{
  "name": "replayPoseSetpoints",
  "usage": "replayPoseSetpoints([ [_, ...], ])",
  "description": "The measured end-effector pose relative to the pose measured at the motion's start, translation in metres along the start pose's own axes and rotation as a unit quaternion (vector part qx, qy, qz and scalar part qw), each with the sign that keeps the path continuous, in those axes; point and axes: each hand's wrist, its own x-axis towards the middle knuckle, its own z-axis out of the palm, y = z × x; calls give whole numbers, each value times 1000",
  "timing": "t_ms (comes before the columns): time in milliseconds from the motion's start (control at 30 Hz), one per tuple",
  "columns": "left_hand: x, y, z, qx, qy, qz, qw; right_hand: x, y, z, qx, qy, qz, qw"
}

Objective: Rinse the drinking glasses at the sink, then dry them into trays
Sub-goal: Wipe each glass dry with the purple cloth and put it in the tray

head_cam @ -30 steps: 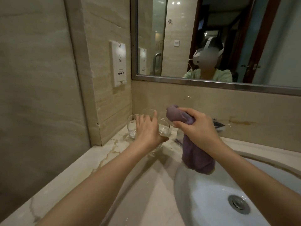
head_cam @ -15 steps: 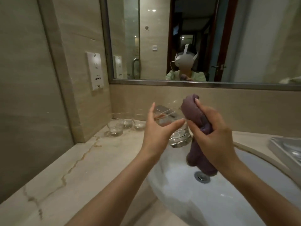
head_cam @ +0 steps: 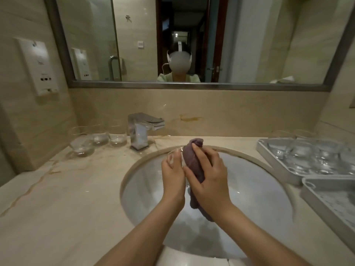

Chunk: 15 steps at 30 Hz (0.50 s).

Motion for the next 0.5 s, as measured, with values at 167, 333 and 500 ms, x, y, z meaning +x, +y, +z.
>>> replayPoseSetpoints([
  [167, -1, -3, 1, 11, -21, -7, 1000, 5, -4, 7, 115, 36, 111, 987],
  [333, -11, -1, 3, 7, -68, -12, 998, 21, 3, -7, 306, 11, 317, 898],
  [500, -21, 5, 2, 48, -168, 17, 984, 21, 3, -22, 384, 31, 388, 837],
])
